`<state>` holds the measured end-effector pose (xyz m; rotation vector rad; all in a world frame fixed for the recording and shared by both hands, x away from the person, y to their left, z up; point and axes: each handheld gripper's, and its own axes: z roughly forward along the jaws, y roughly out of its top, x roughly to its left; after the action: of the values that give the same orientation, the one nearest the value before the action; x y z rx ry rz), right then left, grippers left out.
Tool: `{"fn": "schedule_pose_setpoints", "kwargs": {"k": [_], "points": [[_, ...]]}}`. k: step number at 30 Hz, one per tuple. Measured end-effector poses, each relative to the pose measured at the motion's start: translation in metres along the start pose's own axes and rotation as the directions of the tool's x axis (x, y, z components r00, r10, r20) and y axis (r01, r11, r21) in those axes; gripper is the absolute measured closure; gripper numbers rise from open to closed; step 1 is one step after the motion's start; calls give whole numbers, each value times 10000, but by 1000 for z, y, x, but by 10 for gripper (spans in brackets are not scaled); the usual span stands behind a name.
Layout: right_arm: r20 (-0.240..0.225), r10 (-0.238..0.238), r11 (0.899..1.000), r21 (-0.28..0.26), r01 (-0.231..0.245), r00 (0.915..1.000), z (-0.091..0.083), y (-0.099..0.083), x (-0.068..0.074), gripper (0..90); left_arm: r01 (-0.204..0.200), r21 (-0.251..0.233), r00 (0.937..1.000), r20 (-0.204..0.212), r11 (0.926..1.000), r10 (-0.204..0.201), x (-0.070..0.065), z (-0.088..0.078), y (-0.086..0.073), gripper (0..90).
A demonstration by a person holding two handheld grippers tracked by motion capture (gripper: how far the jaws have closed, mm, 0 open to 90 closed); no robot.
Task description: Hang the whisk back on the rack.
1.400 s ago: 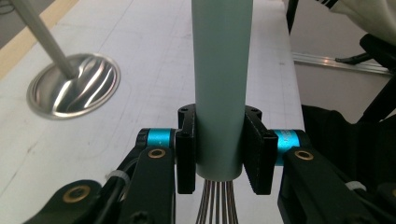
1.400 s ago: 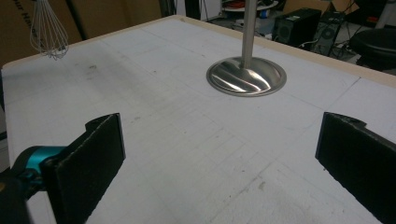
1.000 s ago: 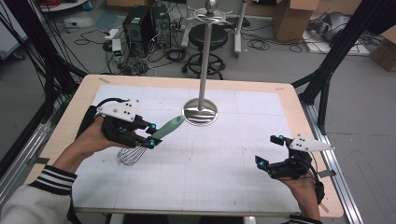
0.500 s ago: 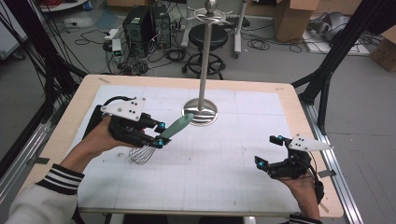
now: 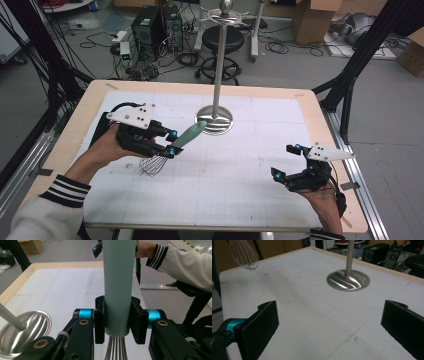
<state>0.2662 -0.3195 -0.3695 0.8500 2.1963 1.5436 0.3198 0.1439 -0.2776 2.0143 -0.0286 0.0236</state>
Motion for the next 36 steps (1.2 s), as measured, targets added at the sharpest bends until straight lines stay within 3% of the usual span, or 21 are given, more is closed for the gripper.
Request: {"fn": "schedule_pose_setpoints", "kwargs": {"k": [9, 16, 26, 36], "points": [[-734, -708, 9975, 8, 710, 9948, 3, 21, 7, 4, -54, -74, 10000, 55, 10000, 54, 0, 2, 0, 693], [-1478, -1343, 9909, -95, 1343, 9799, 10, 43, 13, 4, -48, -111, 9999, 138, 9999, 49, -1, 4, 1, 693], [-2246, -1699, 9847, 0, 1744, 9595, 23, 67, 20, 4, -68, -255, 9998, 206, 9997, 74, 1, 7, 1, 693], [-3230, -2174, 9755, -393, 2165, 9211, 37, 96, 29, 4, -124, -263, 9994, 319, 9996, 132, 0, 10, 2, 693]]}}
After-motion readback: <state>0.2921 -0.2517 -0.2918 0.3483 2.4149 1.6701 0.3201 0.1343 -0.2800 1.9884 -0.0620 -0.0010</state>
